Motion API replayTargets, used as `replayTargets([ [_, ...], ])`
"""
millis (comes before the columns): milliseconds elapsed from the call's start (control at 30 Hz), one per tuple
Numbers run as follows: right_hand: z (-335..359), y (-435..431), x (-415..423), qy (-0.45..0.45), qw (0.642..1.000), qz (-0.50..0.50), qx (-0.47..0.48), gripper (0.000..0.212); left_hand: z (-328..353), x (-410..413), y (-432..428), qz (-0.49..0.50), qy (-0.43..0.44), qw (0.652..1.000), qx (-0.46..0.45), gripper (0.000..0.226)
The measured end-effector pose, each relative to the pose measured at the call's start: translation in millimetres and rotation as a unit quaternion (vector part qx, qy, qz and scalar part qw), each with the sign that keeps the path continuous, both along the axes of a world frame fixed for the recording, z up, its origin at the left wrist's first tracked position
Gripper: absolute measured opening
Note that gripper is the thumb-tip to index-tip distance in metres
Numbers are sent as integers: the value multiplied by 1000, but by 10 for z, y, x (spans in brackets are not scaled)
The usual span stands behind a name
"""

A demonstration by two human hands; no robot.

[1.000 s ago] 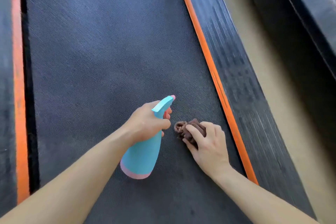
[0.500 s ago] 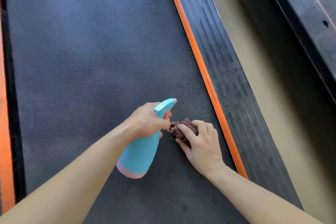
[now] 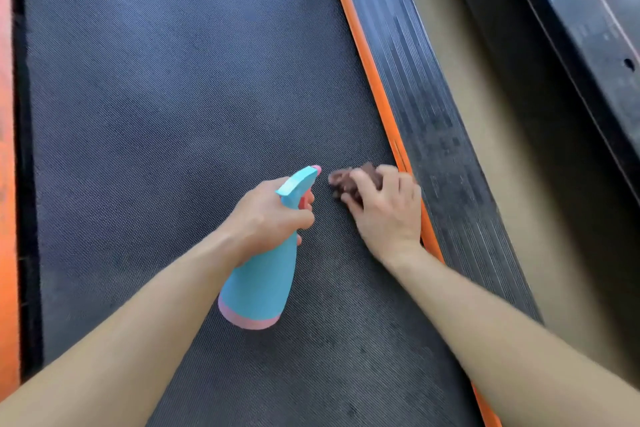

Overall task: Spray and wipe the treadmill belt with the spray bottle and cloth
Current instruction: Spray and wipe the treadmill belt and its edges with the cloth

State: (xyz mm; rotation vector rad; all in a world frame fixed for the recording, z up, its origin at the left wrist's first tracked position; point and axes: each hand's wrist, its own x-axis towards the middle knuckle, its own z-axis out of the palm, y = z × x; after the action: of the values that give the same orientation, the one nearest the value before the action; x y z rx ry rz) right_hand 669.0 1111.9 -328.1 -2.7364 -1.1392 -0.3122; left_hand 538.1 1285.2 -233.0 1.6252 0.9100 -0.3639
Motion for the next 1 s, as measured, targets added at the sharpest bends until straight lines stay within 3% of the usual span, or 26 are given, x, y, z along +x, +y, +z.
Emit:
replayTargets([
  [100,55,519,478,-43,997,-46,-44,31,39,-2,62,32,3,999,6,24],
  [233,154,802,543,-5,993,-97,-69,32,52,-91,102,53,3,999,-1,29],
  [333,183,439,293,-7,993,-85,-84,35,50,-169,79,58,5,998,-18,38],
  [500,125,-320,-189,-10,992,-58,-108,45,24,-186,56,46,23,999,-15,21],
  [600,103,-310,-173,-5,993,-48,-107,50,43,-193,50,43,25,999,-18,34],
  [733,89,-154,-7,-34,994,-33,-102,42,76,-208,85,52,15,998,-26,27],
  [1000,76,1115,785,-92,985,-134,-64,10,98,-261,146,68,25,997,-26,24],
])
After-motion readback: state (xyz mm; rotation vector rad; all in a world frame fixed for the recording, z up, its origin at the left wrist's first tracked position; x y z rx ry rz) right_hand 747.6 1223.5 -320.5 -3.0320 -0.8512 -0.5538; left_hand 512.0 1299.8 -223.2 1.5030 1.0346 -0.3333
